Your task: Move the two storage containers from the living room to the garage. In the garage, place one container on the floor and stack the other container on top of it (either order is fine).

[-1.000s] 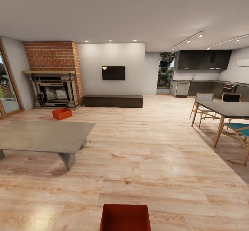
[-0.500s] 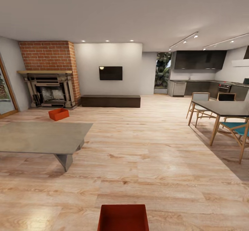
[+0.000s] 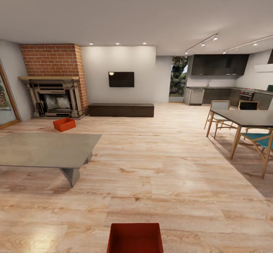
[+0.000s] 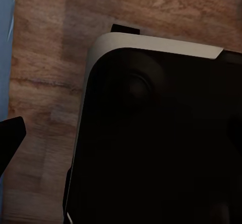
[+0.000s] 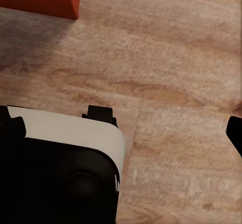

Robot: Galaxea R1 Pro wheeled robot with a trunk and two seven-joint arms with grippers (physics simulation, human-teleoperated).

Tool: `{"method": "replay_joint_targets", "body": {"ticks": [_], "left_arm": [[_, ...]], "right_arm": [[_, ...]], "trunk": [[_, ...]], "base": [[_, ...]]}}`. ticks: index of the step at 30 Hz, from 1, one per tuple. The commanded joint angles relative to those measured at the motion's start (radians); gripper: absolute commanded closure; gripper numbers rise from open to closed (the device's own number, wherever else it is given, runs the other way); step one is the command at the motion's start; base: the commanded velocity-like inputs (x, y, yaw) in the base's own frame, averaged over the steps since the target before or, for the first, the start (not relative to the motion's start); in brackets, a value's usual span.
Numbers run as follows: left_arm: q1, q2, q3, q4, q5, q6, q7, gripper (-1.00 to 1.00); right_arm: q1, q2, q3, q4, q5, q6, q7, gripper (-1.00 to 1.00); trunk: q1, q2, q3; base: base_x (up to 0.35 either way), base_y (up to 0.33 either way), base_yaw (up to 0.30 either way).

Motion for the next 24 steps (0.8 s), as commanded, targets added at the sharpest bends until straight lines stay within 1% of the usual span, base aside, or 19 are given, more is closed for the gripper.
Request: {"method": "replay_joint_targets", "body": {"ticks": [1, 7, 18, 24], "left_arm": [[0.0, 0.0, 0.004, 0.0, 0.004, -0.002, 0.001, -1.0], [0.0, 0.0, 0.004, 0.0, 0.004, -0.002, 0.001, -1.0], [0.0, -0.001, 0.003, 0.0, 0.0, -0.002, -0.002, -1.0], [0.0, 0.007, -0.001, -0.001, -0.004, -0.003, -0.002, -1.0]], "right_arm": [[-0.001, -0.001, 0.003, 0.003, 0.01, -0.004, -0.005, -1.0], [-0.001, -0.001, 0.007, 0.003, 0.018, -0.004, -0.004, -1.0], [-0.001, 0.0, 0.006, 0.003, 0.018, -0.003, -0.004, -1.0], [-0.001, 0.0, 0.006, 0.003, 0.018, -0.003, -0.004, -1.0]], "trunk": [[0.0, -0.001, -0.002], [0.0, -0.001, -0.012], [0.0, -0.001, -0.03], [0.0, -0.001, -0.039]], "base": [[0.0, 0.0, 0.0], [0.0, 0.0, 0.0], [0.0, 0.0, 0.0], [0.0, 0.0, 0.0]]}}
